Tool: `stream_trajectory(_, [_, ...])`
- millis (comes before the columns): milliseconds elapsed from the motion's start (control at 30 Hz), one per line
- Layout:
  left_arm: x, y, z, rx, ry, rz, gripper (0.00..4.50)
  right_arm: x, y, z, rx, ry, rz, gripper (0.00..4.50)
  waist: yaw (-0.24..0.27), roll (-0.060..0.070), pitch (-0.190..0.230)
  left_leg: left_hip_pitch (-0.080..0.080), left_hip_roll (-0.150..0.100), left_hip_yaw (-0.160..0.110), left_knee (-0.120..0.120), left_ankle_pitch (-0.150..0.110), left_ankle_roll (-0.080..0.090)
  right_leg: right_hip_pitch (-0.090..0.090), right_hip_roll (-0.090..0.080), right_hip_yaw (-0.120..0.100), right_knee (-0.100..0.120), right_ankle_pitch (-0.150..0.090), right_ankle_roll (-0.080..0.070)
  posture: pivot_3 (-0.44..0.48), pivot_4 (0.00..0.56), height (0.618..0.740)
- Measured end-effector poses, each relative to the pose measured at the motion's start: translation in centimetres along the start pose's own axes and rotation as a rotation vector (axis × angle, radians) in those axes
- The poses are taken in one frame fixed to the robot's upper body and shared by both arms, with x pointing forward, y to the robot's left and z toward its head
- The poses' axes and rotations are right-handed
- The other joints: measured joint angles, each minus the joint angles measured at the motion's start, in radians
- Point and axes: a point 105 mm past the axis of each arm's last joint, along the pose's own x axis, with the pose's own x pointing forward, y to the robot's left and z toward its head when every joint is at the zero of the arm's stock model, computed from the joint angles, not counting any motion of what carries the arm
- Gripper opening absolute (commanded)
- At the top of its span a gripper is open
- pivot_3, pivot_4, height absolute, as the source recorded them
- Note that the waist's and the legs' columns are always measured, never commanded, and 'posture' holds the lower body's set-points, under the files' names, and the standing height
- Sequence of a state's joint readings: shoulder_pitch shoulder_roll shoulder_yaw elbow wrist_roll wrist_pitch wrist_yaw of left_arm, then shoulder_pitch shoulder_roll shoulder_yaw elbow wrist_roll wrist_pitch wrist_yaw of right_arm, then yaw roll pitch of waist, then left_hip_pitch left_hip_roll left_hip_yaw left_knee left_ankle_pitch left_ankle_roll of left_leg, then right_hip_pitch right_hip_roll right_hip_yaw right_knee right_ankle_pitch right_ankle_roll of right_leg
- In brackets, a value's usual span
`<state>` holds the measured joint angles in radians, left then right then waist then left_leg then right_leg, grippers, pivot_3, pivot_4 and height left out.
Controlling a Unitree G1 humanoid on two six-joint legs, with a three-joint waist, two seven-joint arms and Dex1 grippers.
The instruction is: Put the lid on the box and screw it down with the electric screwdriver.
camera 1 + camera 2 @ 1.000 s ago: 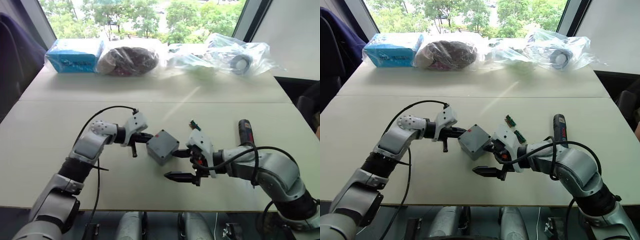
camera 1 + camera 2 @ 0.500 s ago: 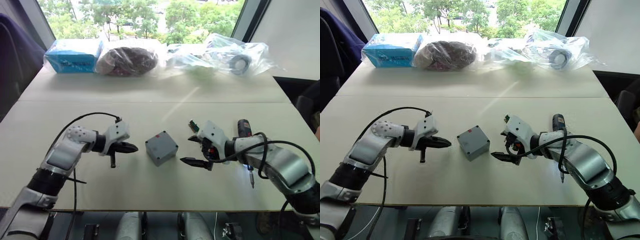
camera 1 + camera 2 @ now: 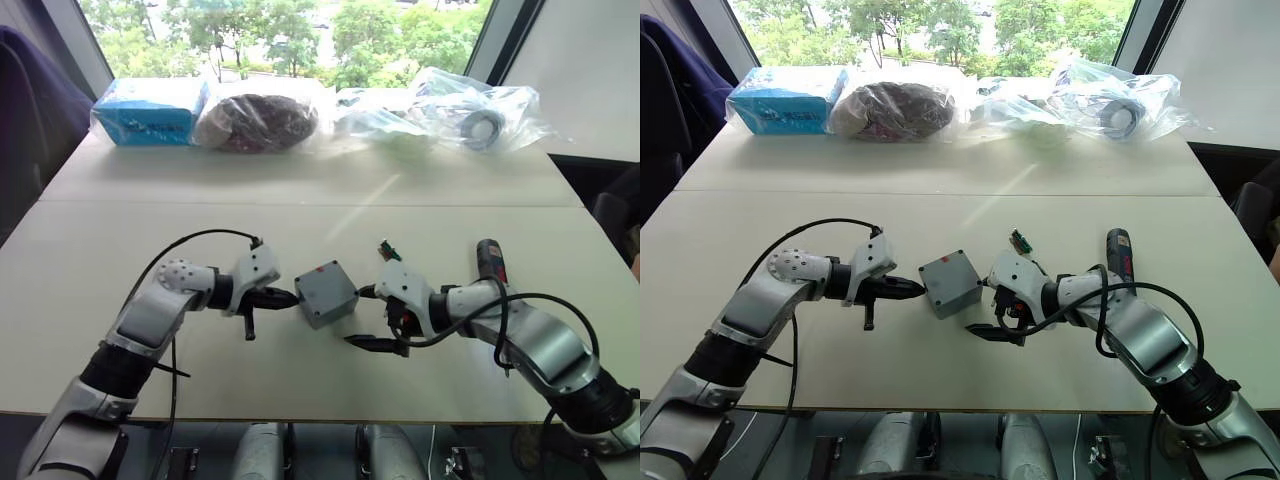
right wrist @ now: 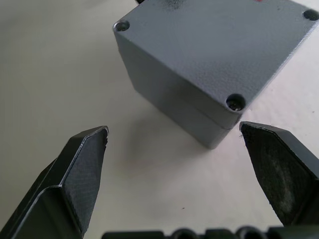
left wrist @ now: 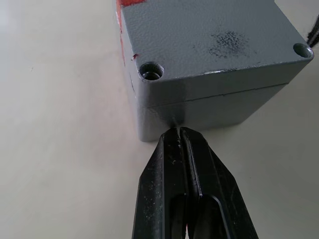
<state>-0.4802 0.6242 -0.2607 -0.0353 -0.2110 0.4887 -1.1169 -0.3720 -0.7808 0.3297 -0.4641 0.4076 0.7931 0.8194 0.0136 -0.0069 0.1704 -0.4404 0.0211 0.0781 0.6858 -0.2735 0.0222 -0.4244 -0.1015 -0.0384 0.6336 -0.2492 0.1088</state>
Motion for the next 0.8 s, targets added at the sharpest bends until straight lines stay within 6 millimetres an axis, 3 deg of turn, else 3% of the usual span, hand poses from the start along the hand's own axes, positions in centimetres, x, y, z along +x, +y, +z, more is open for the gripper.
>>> stream_trajectory(800, [0.64, 1.17, 0.30, 0.013, -0.018, 0.048, 0.00, 0.13, 0.38, 0.63, 0.078, -0.028, -0.011, 4.48, -0.001, 0.000, 0.000, 0.000, 0.000, 0.000, 0.000, 0.000, 0.000, 0.000, 0.000, 0.000, 0.000, 0.000, 0.000, 0.000, 0.150, 0.740])
